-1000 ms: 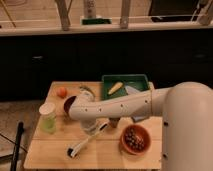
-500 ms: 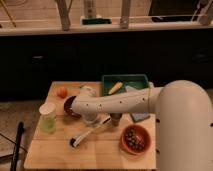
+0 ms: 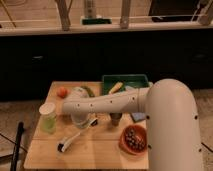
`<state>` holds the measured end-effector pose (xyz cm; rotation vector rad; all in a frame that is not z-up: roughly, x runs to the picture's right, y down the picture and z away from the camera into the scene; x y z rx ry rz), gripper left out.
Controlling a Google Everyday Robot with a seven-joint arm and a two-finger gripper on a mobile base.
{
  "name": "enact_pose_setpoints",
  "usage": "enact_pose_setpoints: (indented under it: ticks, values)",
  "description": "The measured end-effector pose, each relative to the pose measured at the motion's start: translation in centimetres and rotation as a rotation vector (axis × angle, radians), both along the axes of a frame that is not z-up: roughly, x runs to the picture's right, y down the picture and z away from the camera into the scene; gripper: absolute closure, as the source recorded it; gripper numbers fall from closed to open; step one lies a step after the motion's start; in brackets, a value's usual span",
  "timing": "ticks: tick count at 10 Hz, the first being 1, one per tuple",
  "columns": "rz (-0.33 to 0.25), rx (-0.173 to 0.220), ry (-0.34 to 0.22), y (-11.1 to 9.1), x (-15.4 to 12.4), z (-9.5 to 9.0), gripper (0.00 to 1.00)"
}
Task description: Wipe table surface with brush
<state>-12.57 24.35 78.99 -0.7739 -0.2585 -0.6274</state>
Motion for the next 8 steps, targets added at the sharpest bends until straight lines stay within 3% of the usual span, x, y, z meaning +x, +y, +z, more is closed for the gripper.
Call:
enact_pose_setpoints:
  ticks: [2, 4, 8]
  values:
    - [-0.002, -0.029, -0.020, 1.1, -0.4, -1.0, 1.00]
    - [-0.003, -0.044, 0.006, 1.6, 1.1, -1.4, 1.00]
    - [0.004, -0.017, 0.132, 0.8, 7.1, -0.9, 1.00]
